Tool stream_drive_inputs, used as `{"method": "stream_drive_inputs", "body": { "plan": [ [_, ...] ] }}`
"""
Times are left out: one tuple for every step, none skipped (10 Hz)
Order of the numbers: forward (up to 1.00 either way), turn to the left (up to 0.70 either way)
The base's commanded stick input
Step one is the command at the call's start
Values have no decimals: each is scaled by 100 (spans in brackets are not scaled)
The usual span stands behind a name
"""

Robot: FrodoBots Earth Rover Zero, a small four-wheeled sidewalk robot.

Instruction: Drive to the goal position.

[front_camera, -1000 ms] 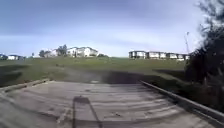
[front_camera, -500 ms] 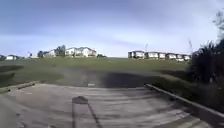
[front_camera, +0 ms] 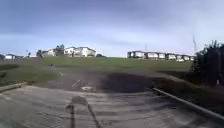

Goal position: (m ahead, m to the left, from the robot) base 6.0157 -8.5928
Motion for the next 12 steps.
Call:
{"method": "stream_drive_inputs", "body": {
  "plan": [
    [100, 0],
    [100, 0],
    [100, 0],
    [100, 0],
    [100, 0],
    [100, 0],
    [100, 0],
    [100, 0],
    [100, 0],
    [100, 0],
    [100, 0],
    [100, 0]
  ]
}}
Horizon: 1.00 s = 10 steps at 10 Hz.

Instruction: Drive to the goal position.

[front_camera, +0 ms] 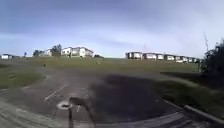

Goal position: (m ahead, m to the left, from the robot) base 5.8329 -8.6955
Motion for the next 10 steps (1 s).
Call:
{"method": "stream_drive_inputs", "body": {
  "plan": [
    [100, 0],
    [100, 0],
    [100, 0],
    [100, 0],
    [100, 0],
    [100, 0],
    [100, 0],
    [100, 0],
    [100, 0],
    [100, 0]
  ]
}}
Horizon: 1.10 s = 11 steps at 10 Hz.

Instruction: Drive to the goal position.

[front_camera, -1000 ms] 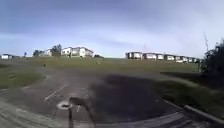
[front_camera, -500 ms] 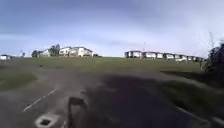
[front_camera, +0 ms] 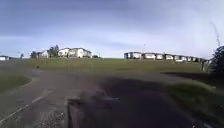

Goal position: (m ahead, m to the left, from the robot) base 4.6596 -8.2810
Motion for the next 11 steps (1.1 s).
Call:
{"method": "stream_drive_inputs", "body": {
  "plan": [
    [100, 0],
    [100, 0],
    [100, 0],
    [100, 0],
    [100, 0],
    [100, 0],
    [100, -27],
    [100, -27],
    [100, -27],
    [100, -27],
    [100, -27]
  ]
}}
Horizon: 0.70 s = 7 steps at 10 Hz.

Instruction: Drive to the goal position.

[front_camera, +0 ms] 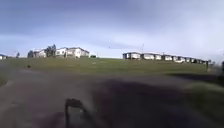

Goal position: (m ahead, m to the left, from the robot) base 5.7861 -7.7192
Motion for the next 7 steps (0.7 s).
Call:
{"method": "stream_drive_inputs", "body": {
  "plan": [
    [100, -27],
    [100, -27],
    [100, -27],
    [100, -27],
    [100, -27],
    [100, -27],
    [100, -27]
  ]
}}
